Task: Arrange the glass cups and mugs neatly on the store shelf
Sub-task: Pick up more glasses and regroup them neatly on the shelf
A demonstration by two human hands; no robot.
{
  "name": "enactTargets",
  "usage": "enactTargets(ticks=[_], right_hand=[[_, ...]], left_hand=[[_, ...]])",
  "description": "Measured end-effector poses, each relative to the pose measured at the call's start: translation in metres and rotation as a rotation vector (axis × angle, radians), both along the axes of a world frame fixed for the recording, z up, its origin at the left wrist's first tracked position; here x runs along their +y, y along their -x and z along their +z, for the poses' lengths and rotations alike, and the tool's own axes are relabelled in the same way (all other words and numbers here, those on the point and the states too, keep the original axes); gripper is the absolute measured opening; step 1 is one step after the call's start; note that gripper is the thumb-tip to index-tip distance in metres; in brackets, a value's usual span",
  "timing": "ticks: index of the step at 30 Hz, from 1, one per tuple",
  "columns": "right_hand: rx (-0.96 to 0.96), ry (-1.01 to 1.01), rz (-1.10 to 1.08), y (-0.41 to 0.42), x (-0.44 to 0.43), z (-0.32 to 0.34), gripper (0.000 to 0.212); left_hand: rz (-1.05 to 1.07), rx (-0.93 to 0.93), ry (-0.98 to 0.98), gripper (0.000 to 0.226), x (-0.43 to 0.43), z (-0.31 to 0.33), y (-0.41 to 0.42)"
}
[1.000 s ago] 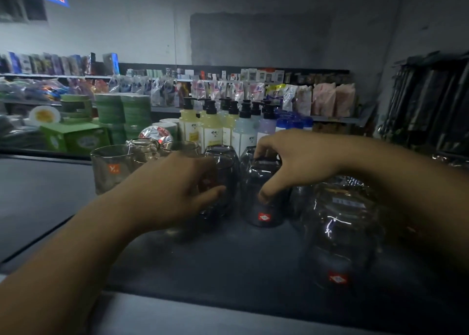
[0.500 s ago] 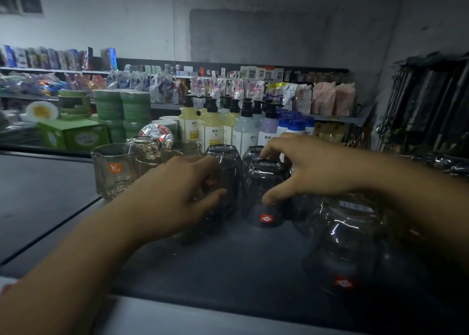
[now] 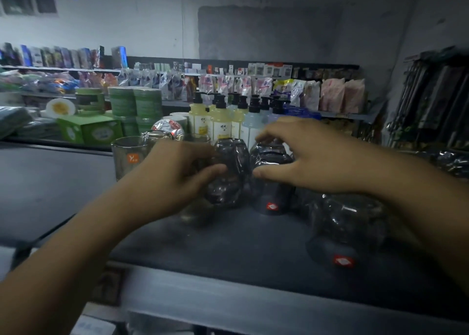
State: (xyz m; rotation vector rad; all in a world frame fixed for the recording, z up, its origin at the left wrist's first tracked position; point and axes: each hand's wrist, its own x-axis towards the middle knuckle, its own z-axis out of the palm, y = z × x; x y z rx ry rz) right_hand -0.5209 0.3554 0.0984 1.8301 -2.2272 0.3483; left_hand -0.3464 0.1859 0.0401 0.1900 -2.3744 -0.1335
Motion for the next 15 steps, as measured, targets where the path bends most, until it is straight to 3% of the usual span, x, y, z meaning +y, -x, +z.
enactTargets(ticks=[3, 7, 11, 13, 15], right_hand=[[-0.014, 0.113, 0.011, -0.03, 0.004, -0.004, 0.061], [-0.187, 0.351, -0.014, -0.067, -0.002, -0.016, 0.06], [-0.624, 0.546, -0.015, -0.097, -0.016, -0.035, 0.067], [-0.861, 0.605, 0.023, -0.109, -0.023, -0.044, 0.062], [-0.962, 0.663, 0.037, -0.123, -0.027, -0.048, 0.052]], left_hand=[[0.014, 0.154, -0.162, 0.03, 0.001, 0.001, -0.016], [-0.259, 0.361, -0.768, 0.024, 0.007, 0.005, -0.037], [-0.497, 0.541, -1.191, 0.026, 0.018, 0.0, -0.056], [-0.576, 0.573, -1.371, 0.027, 0.024, -0.005, -0.059], [-0.668, 0.561, -1.473, 0.028, 0.032, -0.013, -0.061]])
